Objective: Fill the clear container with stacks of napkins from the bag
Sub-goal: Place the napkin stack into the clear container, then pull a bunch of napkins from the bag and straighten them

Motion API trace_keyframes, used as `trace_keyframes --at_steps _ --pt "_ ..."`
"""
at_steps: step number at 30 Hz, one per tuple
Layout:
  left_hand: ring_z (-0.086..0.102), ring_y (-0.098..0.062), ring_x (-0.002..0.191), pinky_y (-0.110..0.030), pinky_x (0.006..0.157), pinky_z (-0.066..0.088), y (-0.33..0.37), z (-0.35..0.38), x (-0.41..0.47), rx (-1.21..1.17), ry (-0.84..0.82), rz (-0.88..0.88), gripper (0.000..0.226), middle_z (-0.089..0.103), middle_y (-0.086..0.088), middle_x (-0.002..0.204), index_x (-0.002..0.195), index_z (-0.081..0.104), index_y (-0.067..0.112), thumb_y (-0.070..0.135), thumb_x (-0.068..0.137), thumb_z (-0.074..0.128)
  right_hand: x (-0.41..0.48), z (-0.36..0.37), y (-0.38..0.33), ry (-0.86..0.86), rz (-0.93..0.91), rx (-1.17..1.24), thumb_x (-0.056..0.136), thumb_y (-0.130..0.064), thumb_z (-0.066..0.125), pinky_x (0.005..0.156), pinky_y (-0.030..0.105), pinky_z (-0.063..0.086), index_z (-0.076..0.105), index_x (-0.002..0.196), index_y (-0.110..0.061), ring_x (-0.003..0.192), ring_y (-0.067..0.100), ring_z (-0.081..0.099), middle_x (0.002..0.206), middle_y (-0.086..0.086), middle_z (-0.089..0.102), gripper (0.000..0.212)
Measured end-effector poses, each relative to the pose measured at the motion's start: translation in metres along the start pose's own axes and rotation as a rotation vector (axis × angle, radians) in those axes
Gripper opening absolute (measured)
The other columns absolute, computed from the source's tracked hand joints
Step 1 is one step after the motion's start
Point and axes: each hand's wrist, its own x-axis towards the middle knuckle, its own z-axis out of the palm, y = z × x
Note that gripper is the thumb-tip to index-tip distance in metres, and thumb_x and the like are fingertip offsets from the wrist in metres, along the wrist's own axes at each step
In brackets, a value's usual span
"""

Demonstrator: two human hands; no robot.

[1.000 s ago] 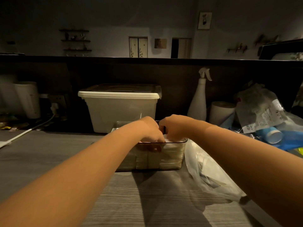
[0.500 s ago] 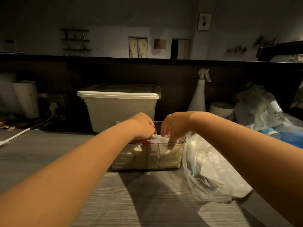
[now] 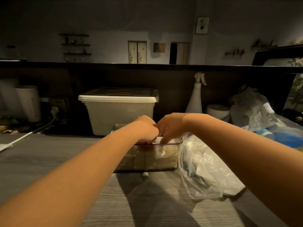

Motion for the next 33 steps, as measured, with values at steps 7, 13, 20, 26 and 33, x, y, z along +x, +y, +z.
trace_keyframes --at_steps 7,13,20,26,33 --pt "0.069 -0.027 0.092 -0.040 0.085 0.060 0.025 0.002 -0.027 -0.081 0.056 0.064 0.012 0.068 -0.012 0.097 0.092 0.066 0.018 0.007 0.092 0.060 -0.050 -0.018 0.003 0.215 0.040 0.072 0.087 -0.022 0.074 0.090 0.034 0.055 0.072 0.111 -0.020 0.094 0.017 0.066 0.101 -0.002 0.072 0.025" --pt "0.070 -0.021 0.083 -0.035 0.080 0.062 0.049 0.008 -0.044 -0.135 0.050 0.089 0.015 0.070 -0.009 0.096 0.104 0.070 0.015 0.009 0.092 0.064 -0.095 -0.024 0.010 0.295 0.043 0.100 0.087 -0.015 0.072 0.078 0.023 0.052 0.067 0.090 -0.025 0.086 0.013 0.063 0.091 -0.004 0.068 0.012" --pt "0.074 -0.020 0.072 -0.034 0.072 0.063 0.054 0.055 -0.056 -0.295 -0.008 0.097 0.014 0.073 -0.010 0.091 0.098 0.069 0.012 0.002 0.089 0.065 -0.116 0.013 0.018 0.253 0.158 0.205 0.094 -0.011 0.061 0.071 0.023 0.051 0.069 0.099 -0.015 0.082 0.017 0.065 0.090 0.005 0.069 0.010" --pt "0.065 -0.019 0.100 -0.032 0.084 0.056 0.044 0.127 -0.049 -0.291 0.210 0.266 0.033 0.070 0.002 0.106 0.109 0.063 0.028 0.006 0.085 0.062 -0.095 0.078 0.034 0.554 0.324 0.453 0.089 -0.010 0.062 0.062 0.024 0.042 0.054 0.079 -0.015 0.075 0.019 0.055 0.080 0.003 0.060 0.014" --pt "0.061 -0.010 0.107 -0.029 0.092 0.055 0.022 0.145 -0.032 -0.170 0.271 0.488 0.042 0.066 0.006 0.117 0.125 0.058 0.026 0.007 0.088 0.062 -0.092 0.103 0.061 0.597 0.242 0.244 0.089 -0.019 0.064 0.071 0.025 0.045 0.053 0.092 -0.027 0.084 0.015 0.057 0.093 -0.003 0.062 0.015"
